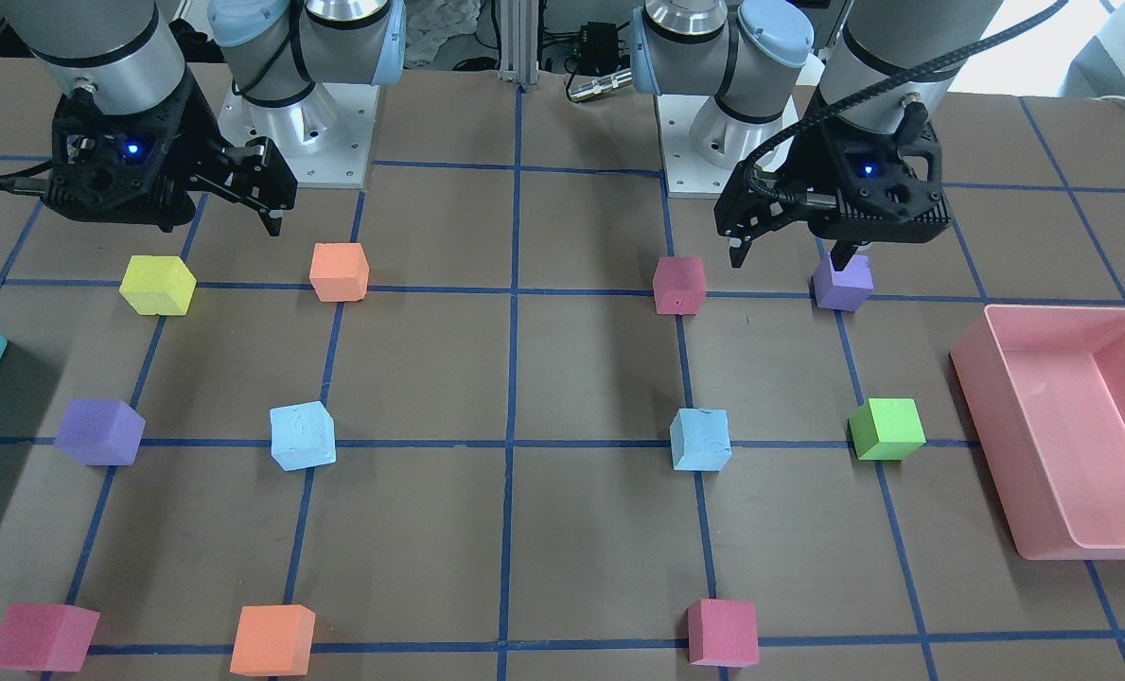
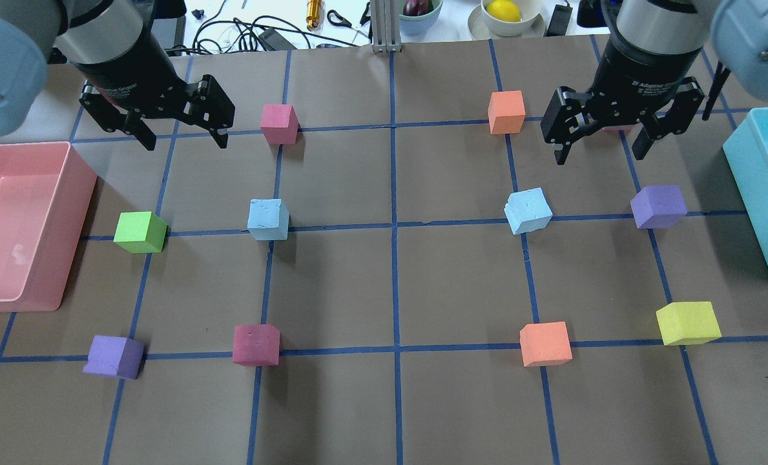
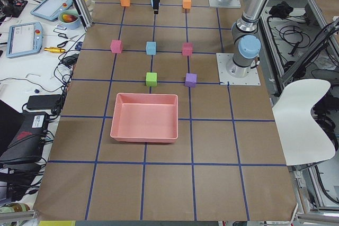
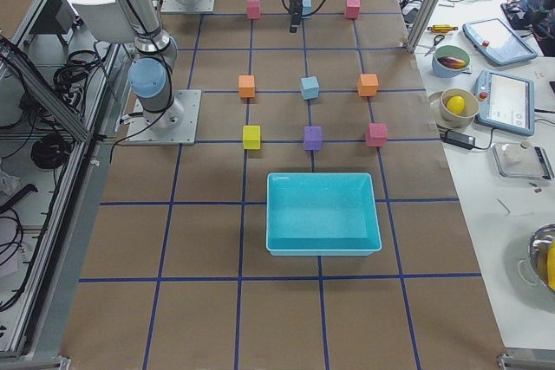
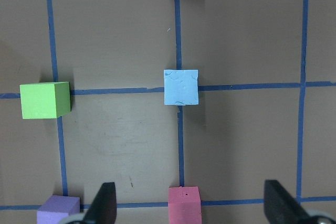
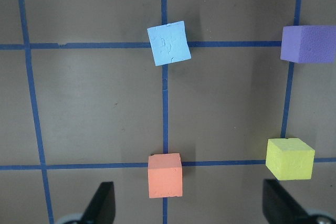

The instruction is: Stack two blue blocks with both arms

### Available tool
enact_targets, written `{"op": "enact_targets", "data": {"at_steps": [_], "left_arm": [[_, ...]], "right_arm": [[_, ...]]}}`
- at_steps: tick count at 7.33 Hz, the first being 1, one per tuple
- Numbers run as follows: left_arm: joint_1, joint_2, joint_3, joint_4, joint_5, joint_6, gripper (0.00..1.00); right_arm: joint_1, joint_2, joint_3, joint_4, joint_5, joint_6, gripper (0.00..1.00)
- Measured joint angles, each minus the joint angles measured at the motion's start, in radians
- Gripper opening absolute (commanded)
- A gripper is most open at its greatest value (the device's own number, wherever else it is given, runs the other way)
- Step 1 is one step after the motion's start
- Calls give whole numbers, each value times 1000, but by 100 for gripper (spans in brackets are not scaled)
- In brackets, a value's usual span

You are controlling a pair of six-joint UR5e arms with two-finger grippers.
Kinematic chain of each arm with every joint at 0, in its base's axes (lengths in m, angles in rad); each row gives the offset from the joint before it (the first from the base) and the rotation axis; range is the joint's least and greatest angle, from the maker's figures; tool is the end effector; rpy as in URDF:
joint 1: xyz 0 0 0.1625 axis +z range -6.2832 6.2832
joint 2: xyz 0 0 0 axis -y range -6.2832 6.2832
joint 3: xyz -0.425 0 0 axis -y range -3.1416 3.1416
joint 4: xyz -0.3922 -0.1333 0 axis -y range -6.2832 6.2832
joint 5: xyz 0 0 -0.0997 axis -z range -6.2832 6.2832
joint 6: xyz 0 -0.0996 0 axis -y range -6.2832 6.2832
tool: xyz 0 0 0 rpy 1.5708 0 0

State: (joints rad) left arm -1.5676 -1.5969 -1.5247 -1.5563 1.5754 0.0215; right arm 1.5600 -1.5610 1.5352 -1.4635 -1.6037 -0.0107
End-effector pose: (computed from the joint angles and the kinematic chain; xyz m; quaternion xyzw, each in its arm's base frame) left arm -0.1312 -0.5067 0.4991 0.0091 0.9998 -0.0172 0.0025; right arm 0.1248 -0.4889 0.4903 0.0006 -0.9990 -0.0409 0.0160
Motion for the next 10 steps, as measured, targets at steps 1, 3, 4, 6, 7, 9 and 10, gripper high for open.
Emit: {"op": "enact_targets", "data": {"at_steps": [1,3,4,6,7,9,10], "left_arm": [[0,0,0,0,0,0,100],[0,0,0,2,-2,-1,100],[-2,-2,-1,3,-4,-2,100],[-6,-6,-2,5,-10,-4,100],[-7,-11,-6,18,-11,-4,100],[-11,-26,-45,124,-13,-4,100],[-15,-32,-90,217,-15,1,100]], "right_arm": [[0,0,0,-1,0,0,100],[-1,1,0,-1,-2,0,100],[-1,1,0,-1,-3,0,100],[0,1,0,-1,-5,1,100],[0,4,3,1,-6,5,100],[-2,18,26,4,-13,6,100],[-9,34,48,-7,-14,3,100]]}}
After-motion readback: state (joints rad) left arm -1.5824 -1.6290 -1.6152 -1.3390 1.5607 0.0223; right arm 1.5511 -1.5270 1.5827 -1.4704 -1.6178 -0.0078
